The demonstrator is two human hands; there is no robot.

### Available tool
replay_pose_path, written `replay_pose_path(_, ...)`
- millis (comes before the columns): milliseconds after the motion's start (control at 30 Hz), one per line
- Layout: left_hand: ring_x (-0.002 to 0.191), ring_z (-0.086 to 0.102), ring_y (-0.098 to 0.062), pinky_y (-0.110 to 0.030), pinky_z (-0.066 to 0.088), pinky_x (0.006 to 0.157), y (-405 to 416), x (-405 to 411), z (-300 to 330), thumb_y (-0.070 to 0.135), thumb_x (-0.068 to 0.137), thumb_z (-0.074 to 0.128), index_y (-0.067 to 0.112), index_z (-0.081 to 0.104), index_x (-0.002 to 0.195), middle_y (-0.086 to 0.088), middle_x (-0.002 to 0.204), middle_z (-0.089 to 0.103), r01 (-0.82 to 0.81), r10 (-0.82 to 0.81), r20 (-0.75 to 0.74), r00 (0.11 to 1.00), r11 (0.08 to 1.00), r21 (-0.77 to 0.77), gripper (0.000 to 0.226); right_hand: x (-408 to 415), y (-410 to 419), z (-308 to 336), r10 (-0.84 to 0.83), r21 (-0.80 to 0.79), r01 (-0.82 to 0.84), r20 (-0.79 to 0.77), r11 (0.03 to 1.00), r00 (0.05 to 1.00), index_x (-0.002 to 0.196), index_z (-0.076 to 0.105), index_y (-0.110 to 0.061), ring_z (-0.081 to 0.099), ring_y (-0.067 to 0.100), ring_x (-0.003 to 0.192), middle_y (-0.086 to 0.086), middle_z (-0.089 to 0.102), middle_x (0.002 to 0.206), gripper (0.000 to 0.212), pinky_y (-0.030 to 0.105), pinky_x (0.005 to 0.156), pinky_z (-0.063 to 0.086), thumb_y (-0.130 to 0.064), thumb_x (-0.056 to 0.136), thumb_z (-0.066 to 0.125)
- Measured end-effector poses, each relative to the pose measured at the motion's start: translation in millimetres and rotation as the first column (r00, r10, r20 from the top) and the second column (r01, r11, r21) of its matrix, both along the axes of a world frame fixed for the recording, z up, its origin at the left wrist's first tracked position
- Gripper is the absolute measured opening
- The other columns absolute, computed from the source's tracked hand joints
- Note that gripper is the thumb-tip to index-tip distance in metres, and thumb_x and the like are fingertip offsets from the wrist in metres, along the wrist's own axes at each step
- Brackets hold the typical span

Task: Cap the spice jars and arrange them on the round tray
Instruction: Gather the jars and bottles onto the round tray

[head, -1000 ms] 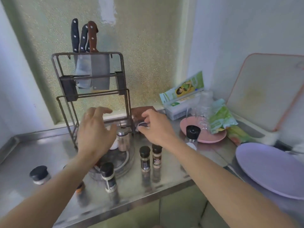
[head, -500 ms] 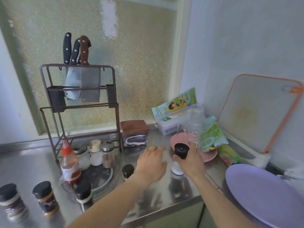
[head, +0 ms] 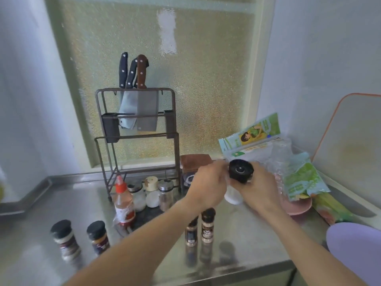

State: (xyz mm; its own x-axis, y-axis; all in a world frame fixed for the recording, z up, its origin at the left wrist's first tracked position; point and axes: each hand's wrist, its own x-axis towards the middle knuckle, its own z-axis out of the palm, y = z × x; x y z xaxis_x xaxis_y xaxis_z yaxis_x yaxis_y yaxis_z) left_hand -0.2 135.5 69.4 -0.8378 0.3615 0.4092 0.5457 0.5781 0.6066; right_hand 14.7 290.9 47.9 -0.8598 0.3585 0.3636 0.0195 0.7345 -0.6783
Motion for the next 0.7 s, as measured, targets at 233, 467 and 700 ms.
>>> replay_pose_path(233, 0.102, 0.072, -0.023, -0.04, 0.059, 0.092, -105.8, -0.5, 54.3, -0.002, 0.088, 0.049, 0.014, 0.075, 0.11, -0.005, 0.107, 0.079, -0.24, 0.226, 0.134, 0.965, 0.966, 0.094, 0.038, -36.8, -103.3, 39.6, 0.258, -0.047, -0.258, 0.003, 0.965, 0.966, 0.111, 0.07, -0.021, 0.067, 0.021, 0.098, -0.001, 0.075, 0.103, 0.058, 0.035, 0.081, 0.054, -0.046, 0.063, 0.092)
replay_pose_path(467, 0.102, 0.072, -0.029, -0.044, 0.061, 0.089, -157.4, -10.0, 9.2, -0.003, 0.089, 0.05, 0.012, 0.067, 0.117, -0.007, 0.111, 0.075, -0.274, 0.259, 0.42, 0.869, 0.961, -0.026, 0.036, -57.8, -159.9, -11.1, 0.342, 0.022, -0.358, 0.239, 0.934, 0.909, 0.103, 0.068, -0.012, 0.069, 0.025, 0.099, 0.005, 0.073, 0.101, 0.055, 0.034, 0.076, 0.054, -0.04, 0.06, 0.091)
replay_pose_path(700, 0.109, 0.067, -0.029, -0.032, 0.053, 0.082, -152.1, -16.9, -20.3, 0.0, 0.086, 0.043, 0.013, 0.069, 0.119, -0.009, 0.116, 0.074, -0.241, 0.281, 0.438, 0.854, 0.959, -0.145, 0.043, -62.3, -165.1, -38.0, 0.301, 0.016, -0.328, 0.359, 0.944, 0.883, 0.101, 0.071, -0.006, 0.071, 0.025, 0.096, 0.007, 0.074, 0.099, 0.05, 0.038, 0.083, 0.059, -0.032, 0.064, 0.092)
